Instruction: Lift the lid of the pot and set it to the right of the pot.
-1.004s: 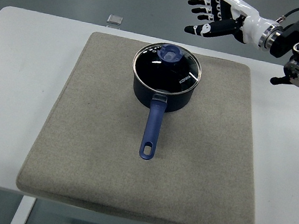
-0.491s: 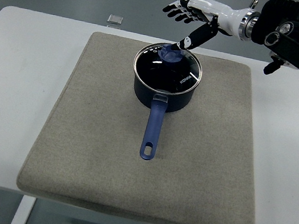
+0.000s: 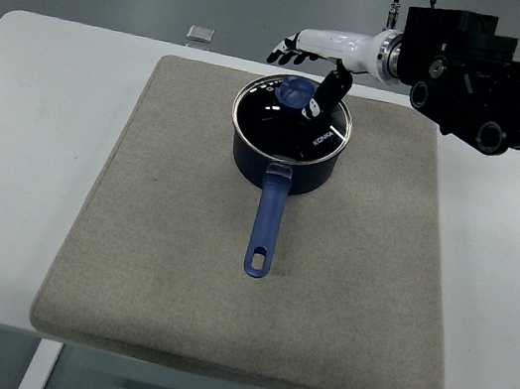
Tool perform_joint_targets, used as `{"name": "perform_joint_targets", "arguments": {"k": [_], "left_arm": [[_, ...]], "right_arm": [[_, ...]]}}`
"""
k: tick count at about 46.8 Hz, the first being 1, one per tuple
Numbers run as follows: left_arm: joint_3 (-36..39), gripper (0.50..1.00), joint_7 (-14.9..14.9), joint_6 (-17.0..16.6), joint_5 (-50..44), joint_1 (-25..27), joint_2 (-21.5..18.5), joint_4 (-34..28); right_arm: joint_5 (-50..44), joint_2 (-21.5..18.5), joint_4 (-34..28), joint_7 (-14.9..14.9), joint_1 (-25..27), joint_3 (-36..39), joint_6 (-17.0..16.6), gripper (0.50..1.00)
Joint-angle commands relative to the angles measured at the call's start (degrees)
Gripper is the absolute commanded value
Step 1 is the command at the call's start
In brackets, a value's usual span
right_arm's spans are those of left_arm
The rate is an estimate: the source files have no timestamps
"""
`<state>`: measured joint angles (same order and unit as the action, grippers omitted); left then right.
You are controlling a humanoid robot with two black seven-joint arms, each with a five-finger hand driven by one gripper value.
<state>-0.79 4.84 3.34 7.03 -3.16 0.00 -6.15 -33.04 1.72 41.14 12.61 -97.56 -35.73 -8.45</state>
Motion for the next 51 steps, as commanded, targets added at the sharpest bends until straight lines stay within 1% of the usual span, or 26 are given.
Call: {"name": "perform_joint_targets", "arguments": {"k": [1, 10, 16, 20, 23, 27, 48, 51], "left_arm": [[0.0, 1.000, 0.0, 0.0, 0.0, 0.0, 0.0, 0.0], [0.0, 1.000, 0.0, 0.0, 0.0, 0.0, 0.0, 0.0], [0.0, 1.000, 0.0, 0.0, 0.0, 0.0, 0.0, 0.0], [0.0, 1.000, 0.0, 0.0, 0.0, 0.1, 0.0, 0.0], [0.0, 1.000, 0.0, 0.0, 0.0, 0.0, 0.0, 0.0], [0.0, 1.000, 0.0, 0.0, 0.0, 0.0, 0.0, 0.0], [0.0, 1.000, 0.0, 0.0, 0.0, 0.0, 0.0, 0.0], [0.0, 1.000, 0.0, 0.0, 0.0, 0.0, 0.0, 0.0]], "right_arm": [[-0.2, -0.2, -0.1, -0.1, 0.0, -0.8, 0.0, 0.897], [-0.2, -0.3, -0.5, -0.3, 0.1, -1.3, 0.1, 0.881], [-0.2, -1.7, -0.9, -0.5, 0.1, -1.4, 0.7, 0.866], [-0.3, -1.7, -0.9, -0.5, 0.2, -1.4, 0.6, 0.834], [-0.3, -1.7, -1.0, -0.5, 0.2, -1.4, 0.7, 0.830], [-0.8, -1.7, -1.5, -0.5, 0.3, -1.5, 0.7, 0.803], [-1.2, -1.7, -1.6, -0.6, 0.4, -2.5, 1.0, 0.795], [-1.3, -1.7, -1.6, -0.6, 0.4, -2.6, 1.0, 0.762]]}}
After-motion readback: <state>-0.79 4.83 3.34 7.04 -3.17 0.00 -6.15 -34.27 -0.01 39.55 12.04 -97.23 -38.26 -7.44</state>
